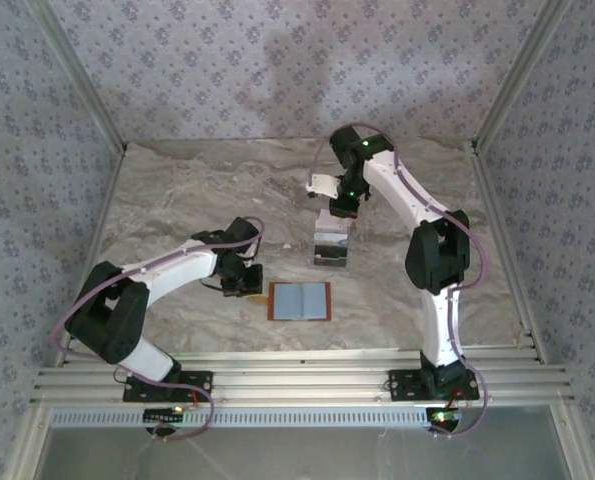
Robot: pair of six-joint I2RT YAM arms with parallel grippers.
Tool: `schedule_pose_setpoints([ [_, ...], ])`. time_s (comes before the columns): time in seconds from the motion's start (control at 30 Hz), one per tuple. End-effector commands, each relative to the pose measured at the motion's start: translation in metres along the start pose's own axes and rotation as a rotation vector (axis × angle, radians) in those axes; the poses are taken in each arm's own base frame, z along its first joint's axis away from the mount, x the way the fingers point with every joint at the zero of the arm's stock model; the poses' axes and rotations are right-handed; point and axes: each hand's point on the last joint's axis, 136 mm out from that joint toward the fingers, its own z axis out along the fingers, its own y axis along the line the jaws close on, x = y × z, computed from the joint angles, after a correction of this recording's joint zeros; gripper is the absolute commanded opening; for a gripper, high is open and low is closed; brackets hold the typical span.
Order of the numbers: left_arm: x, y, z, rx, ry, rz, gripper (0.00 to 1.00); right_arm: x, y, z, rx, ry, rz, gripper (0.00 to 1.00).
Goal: Take the credit cards out of the card holder
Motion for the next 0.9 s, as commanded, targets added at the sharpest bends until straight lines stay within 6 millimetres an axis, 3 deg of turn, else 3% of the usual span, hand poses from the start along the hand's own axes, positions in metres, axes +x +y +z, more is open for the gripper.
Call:
schedule_pose_setpoints([
  [0.0, 0.008, 0.003, -0.005, 0.007, 0.020, -0.008, 0.11, 0.007, -0.002, 0.008, -0.005, 0.086, -0.106, 0.00],
  [0.23, 0.010, 0.007, -0.009, 0.010, 0.013, -0.016, 0.11, -0.002, 0.009, 0.020, -0.076, 0.088, -0.161, 0.00],
  [0.53, 0.013, 0.012, -0.012, 0.002, 0.026, -0.018, 0.11, 0.002, 0.030, 0.037, -0.191, 0.098, -0.146, 0.00],
  [0.7, 0.015, 0.016, -0.013, 0.000, 0.022, -0.032, 0.11, 0.000, 0.037, 0.042, -0.233, 0.085, -0.138, 0.11],
  [0.87, 0.017, 0.016, -0.015, 0.004, 0.015, -0.035, 0.11, 0.000, 0.022, 0.039, -0.164, 0.099, -0.107, 0.26],
])
